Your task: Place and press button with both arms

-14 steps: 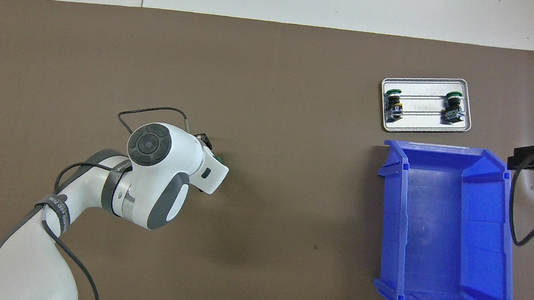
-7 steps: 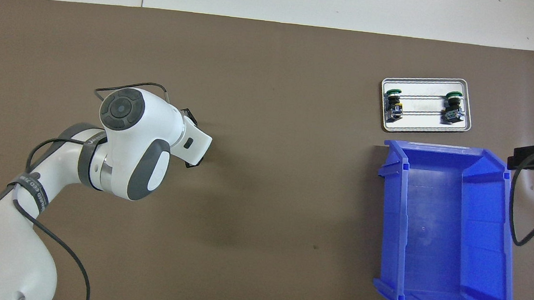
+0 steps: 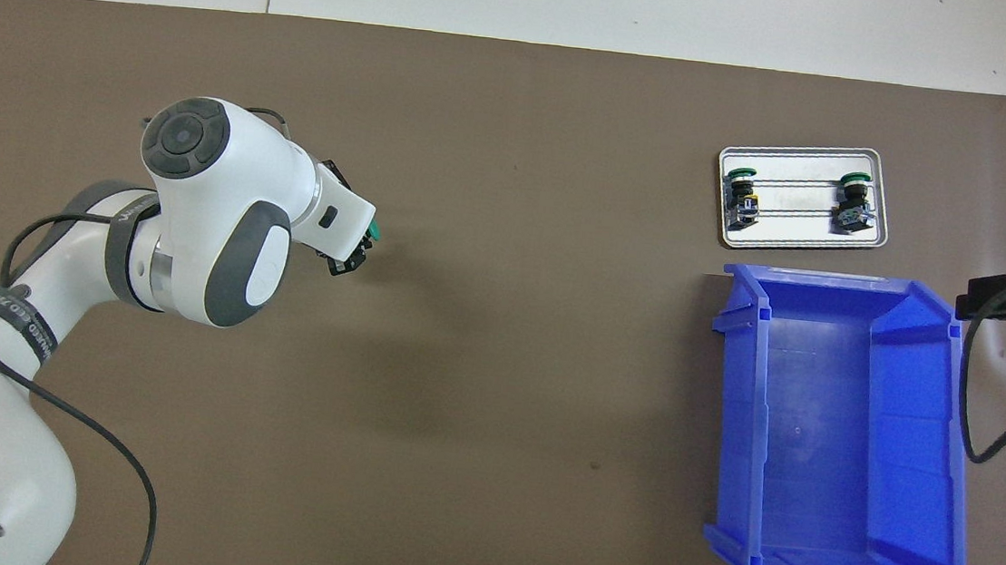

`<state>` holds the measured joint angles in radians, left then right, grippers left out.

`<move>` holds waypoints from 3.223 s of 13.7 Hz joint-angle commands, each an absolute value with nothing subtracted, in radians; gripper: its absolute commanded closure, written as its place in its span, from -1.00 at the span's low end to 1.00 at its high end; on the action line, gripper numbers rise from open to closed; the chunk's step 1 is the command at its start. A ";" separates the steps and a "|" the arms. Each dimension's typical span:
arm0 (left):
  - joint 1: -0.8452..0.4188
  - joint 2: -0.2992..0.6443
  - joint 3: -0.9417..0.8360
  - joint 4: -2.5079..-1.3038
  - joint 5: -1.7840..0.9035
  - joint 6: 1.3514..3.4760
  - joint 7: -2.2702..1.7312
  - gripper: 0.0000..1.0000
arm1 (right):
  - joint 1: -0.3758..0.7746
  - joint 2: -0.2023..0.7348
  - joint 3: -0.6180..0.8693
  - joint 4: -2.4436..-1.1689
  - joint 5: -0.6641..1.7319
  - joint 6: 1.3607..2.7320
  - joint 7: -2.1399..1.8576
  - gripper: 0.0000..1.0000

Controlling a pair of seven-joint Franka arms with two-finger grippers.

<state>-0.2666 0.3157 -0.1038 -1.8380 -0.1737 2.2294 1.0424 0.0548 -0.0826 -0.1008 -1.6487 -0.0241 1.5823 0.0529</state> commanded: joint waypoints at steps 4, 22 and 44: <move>-0.209 0.325 -0.103 -1.652 -0.164 1.956 1.054 1.00 | 0.040 -0.100 -0.087 -1.667 -0.009 1.589 0.048 -1.00; 0.126 0.172 -0.107 -1.943 -0.926 2.021 1.638 1.00 | 0.040 -0.100 -0.087 -1.667 -0.009 1.589 0.048 -1.00; 0.014 0.170 -0.114 -2.413 -1.750 2.037 2.508 1.00 | 0.040 -0.100 -0.087 -1.667 -0.009 1.589 0.048 -1.00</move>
<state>0.0437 0.1671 -0.1233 -2.3902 -1.6895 2.0499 2.4493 0.0548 -0.0826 -0.1008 -1.6487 -0.0241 1.5823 0.0529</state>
